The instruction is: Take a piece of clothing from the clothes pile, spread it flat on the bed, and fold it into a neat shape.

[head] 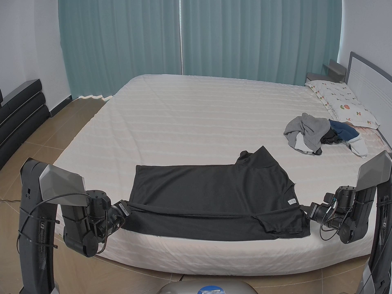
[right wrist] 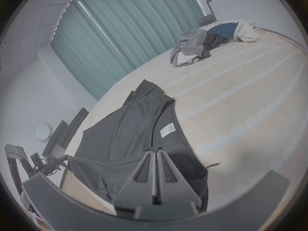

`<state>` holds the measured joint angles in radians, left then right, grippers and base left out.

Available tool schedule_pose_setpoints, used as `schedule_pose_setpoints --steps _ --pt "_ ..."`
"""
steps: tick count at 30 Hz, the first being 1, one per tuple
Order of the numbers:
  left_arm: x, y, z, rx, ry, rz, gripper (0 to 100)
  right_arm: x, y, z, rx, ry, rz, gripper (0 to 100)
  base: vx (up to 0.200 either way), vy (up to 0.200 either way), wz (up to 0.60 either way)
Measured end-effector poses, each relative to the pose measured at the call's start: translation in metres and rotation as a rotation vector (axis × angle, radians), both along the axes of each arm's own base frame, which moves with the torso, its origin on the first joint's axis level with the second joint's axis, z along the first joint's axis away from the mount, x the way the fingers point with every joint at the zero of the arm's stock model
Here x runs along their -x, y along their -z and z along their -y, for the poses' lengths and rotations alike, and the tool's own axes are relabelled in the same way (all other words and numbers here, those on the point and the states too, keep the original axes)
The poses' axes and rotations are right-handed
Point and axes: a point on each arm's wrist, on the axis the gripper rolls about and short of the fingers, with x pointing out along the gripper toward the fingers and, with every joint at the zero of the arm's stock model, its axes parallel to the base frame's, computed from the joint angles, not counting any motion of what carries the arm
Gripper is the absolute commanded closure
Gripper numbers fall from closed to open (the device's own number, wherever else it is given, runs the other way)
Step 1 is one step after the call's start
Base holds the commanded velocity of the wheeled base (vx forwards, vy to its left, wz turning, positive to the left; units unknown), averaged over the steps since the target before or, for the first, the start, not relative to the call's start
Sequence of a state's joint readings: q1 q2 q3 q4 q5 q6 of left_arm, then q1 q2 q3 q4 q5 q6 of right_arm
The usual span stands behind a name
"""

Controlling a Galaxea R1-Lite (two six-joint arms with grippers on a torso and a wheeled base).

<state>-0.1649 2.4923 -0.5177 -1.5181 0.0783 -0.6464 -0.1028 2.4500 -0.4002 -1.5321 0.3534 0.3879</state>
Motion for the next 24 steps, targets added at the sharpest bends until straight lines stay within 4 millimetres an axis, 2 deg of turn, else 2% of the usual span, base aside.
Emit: schedule_pose_setpoints --steps 3,4,12,20,24 --pt "-0.002 0.002 0.001 0.002 0.002 0.001 100 -0.002 0.004 0.000 -0.001 -0.001 -0.005 100 0.000 0.000 0.00" --pt "-0.003 0.003 0.001 0.002 0.002 0.002 0 -0.003 0.006 0.000 -0.002 -0.001 -0.005 0 0.000 0.000 0.00" --pt "-0.007 0.012 0.003 0.003 0.002 -0.006 0 -0.005 0.013 -0.001 -0.019 -0.001 -0.008 0 0.000 0.000 0.00" --pt "-0.007 0.015 0.002 0.051 -0.026 -0.018 0 -0.005 0.014 -0.001 -0.153 0.058 -0.052 0 0.000 0.000 0.00" --pt "-0.006 0.011 -0.001 0.078 -0.047 -0.012 0 -0.005 0.012 0.000 -0.257 0.083 -0.076 0 0.000 0.000 0.00"
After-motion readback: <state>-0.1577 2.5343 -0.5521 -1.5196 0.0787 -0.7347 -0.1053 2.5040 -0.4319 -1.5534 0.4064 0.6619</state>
